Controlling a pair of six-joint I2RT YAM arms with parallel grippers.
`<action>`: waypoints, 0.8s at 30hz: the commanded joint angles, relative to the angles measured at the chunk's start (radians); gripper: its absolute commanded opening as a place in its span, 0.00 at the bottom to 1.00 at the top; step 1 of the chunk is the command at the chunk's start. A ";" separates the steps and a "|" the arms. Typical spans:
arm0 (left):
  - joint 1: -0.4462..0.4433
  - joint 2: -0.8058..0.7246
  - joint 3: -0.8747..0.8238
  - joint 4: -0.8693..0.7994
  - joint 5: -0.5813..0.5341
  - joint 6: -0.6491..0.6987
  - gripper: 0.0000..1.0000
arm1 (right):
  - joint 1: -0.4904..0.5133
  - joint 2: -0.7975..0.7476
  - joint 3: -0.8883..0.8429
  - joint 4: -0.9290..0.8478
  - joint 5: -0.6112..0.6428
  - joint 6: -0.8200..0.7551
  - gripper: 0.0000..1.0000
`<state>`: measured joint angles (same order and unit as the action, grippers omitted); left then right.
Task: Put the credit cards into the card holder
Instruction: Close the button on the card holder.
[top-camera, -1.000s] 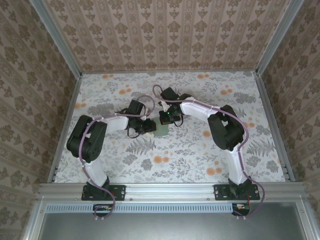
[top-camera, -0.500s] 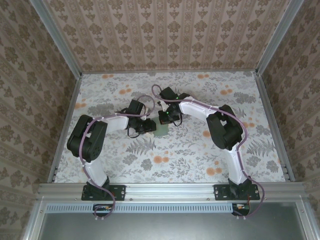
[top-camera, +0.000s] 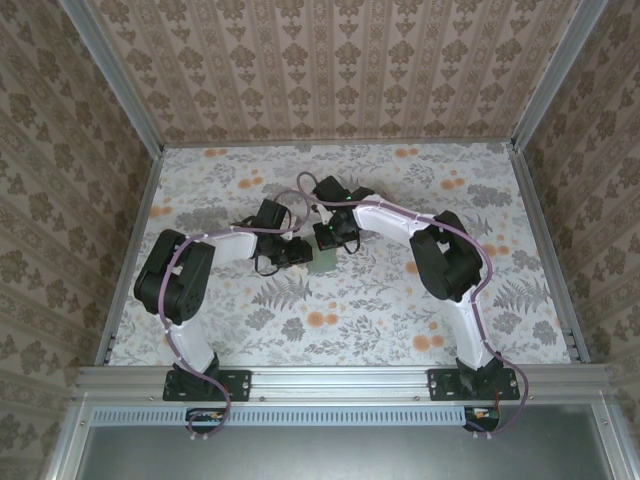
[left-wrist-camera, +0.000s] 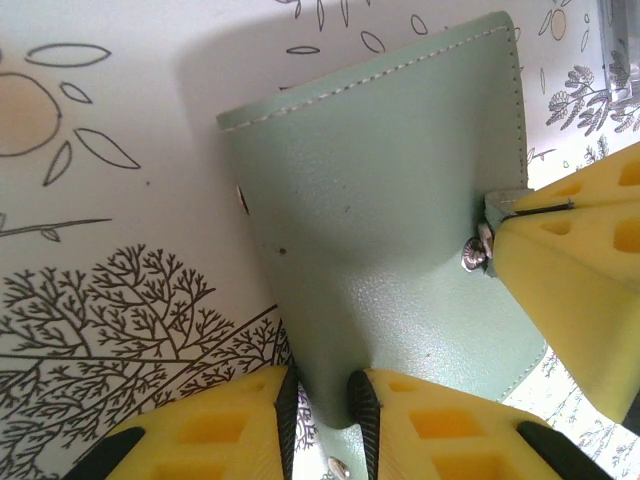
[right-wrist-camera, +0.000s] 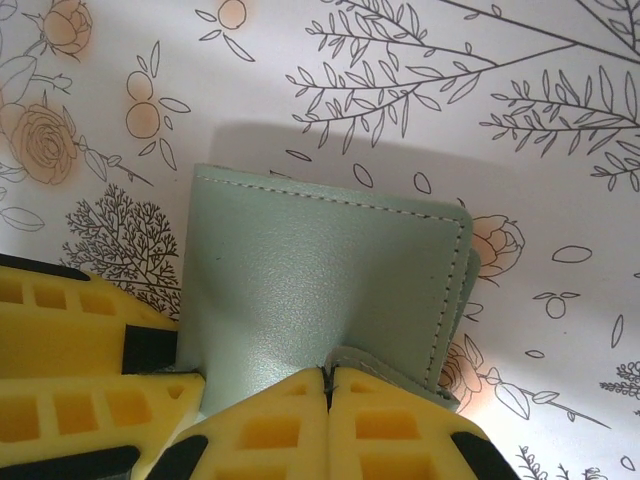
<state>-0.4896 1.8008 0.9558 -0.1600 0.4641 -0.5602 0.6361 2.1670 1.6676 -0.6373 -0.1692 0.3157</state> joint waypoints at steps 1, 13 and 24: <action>-0.005 0.039 0.015 0.016 -0.008 0.001 0.27 | 0.052 0.108 -0.050 -0.107 0.019 -0.019 0.05; -0.004 0.045 0.000 0.047 -0.009 -0.010 0.25 | 0.091 0.171 -0.018 -0.144 0.019 -0.017 0.02; 0.000 0.041 -0.037 0.101 -0.010 -0.027 0.23 | 0.120 0.213 -0.044 -0.184 0.045 -0.006 0.00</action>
<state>-0.4828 1.8050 0.9424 -0.1307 0.4759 -0.5758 0.6830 2.2070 1.7237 -0.6956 -0.0555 0.3099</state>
